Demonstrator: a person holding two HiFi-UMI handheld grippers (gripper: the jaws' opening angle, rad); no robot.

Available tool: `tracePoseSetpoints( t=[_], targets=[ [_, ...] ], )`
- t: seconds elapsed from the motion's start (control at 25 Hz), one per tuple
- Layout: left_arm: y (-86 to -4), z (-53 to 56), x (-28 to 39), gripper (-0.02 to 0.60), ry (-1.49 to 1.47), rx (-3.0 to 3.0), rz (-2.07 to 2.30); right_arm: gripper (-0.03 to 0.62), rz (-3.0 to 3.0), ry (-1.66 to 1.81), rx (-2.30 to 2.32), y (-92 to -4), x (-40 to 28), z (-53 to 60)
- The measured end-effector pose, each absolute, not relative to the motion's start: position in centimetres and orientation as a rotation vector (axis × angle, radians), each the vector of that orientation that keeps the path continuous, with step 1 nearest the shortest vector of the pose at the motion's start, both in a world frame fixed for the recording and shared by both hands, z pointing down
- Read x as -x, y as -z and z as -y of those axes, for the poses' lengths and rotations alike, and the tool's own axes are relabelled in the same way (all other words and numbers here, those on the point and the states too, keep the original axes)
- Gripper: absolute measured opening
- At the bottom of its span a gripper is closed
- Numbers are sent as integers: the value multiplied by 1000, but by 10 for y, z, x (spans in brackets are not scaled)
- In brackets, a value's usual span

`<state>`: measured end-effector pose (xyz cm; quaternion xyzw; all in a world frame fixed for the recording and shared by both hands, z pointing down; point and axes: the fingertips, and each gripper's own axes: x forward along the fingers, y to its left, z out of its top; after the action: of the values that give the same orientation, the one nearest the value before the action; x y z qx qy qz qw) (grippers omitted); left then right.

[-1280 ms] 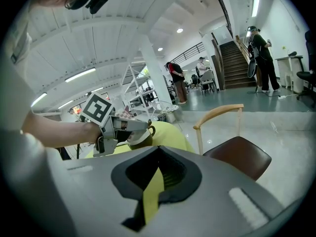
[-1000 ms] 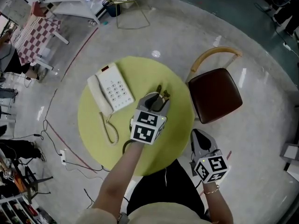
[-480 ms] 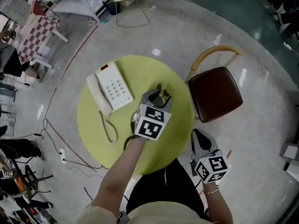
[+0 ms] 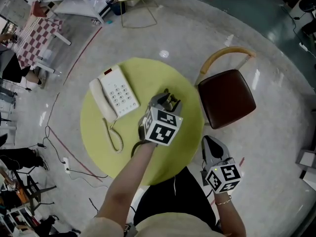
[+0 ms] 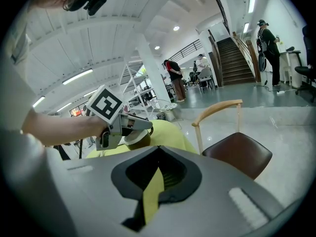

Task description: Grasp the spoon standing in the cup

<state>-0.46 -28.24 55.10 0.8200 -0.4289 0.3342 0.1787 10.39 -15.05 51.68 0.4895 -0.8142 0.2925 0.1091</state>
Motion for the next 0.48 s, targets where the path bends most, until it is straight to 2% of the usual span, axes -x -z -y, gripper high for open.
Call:
tracePoseSetpoints(
  t=[0.16, 0.48],
  targets=[
    [-550, 284, 7, 144, -916, -2310, 1235, 0, 2396, -859, -1438, -518, -103, 153],
    [-544, 285, 7, 141, -863, -2313, 1230, -2, 2397, -857, -1427, -516, -103, 154]
  ],
)
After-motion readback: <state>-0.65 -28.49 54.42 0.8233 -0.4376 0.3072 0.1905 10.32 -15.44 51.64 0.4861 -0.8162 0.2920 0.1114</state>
